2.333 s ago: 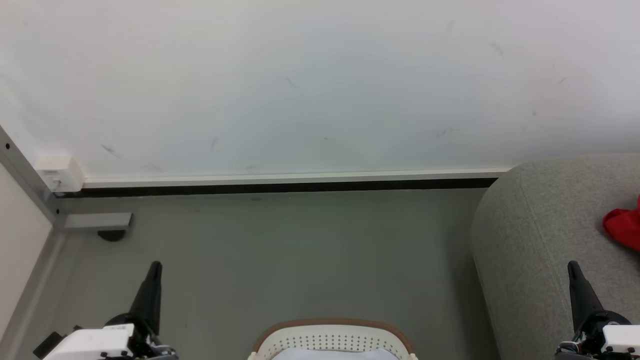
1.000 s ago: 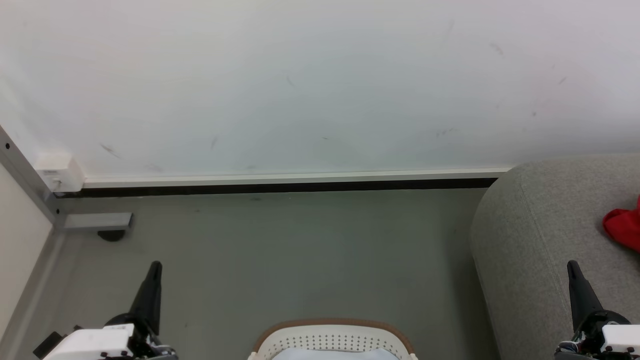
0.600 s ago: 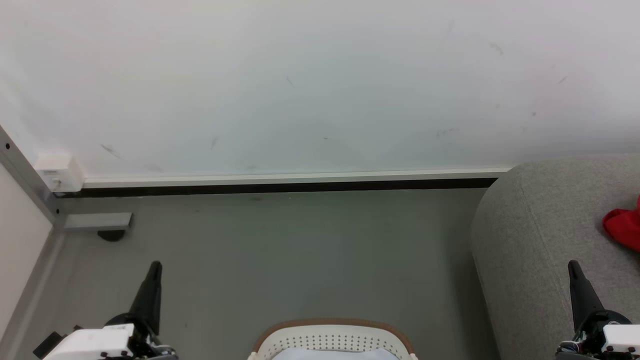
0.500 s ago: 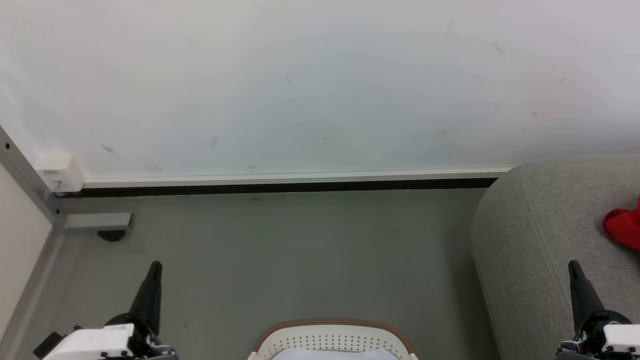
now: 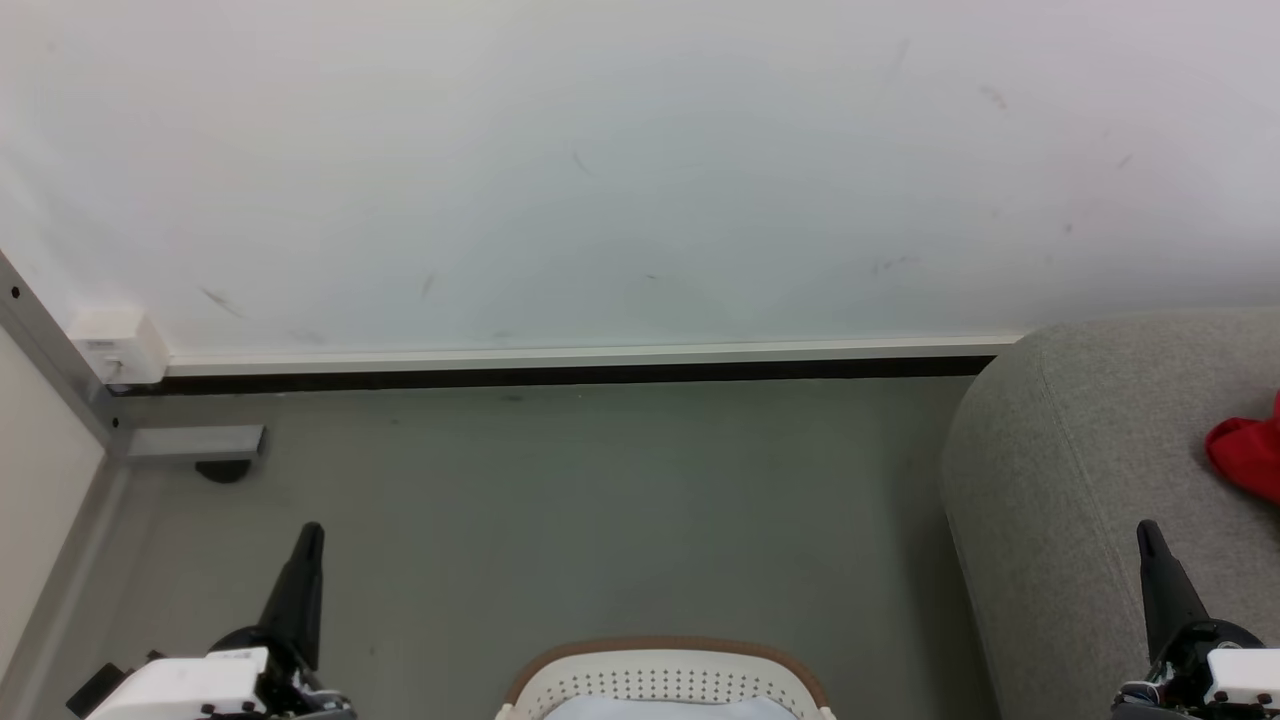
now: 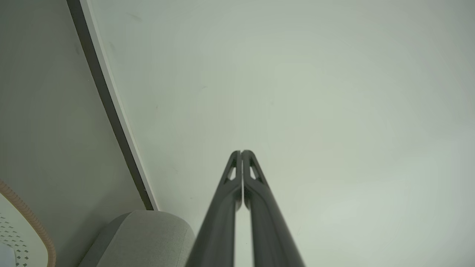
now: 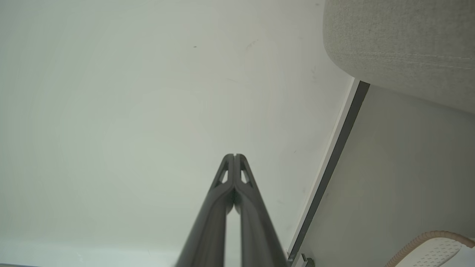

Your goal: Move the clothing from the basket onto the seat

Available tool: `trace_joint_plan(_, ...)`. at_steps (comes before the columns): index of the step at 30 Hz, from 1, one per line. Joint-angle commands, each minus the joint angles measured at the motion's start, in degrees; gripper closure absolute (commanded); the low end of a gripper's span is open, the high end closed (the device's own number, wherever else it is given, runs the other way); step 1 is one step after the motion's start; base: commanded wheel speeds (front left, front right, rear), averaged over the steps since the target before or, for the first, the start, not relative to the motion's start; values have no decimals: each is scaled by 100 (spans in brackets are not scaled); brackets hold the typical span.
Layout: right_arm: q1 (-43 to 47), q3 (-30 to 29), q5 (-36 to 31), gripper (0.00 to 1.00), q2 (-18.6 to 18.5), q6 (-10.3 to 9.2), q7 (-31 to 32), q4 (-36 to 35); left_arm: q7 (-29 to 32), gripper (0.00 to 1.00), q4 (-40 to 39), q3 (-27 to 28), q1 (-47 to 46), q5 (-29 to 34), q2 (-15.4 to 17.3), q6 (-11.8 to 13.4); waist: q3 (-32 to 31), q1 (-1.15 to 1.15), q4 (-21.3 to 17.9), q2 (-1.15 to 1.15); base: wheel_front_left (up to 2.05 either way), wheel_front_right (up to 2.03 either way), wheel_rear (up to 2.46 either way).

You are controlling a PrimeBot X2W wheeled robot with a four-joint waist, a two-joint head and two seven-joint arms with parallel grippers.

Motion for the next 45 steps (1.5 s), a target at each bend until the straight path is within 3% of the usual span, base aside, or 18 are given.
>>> trace_joint_plan(1, -30, 12, 28, 100, -29, -12, -25, -27, 25, 100, -17, 15, -50, -70, 12, -25, 0, 0, 0, 0, 0, 0, 0)
trace_joint_plan(45, -13, 135, 141, 100, -137, -12, -125, -39, 24, 100, -19, 14, -50, -71, 12, -25, 0, 0, 0, 0, 0, 0, 0)
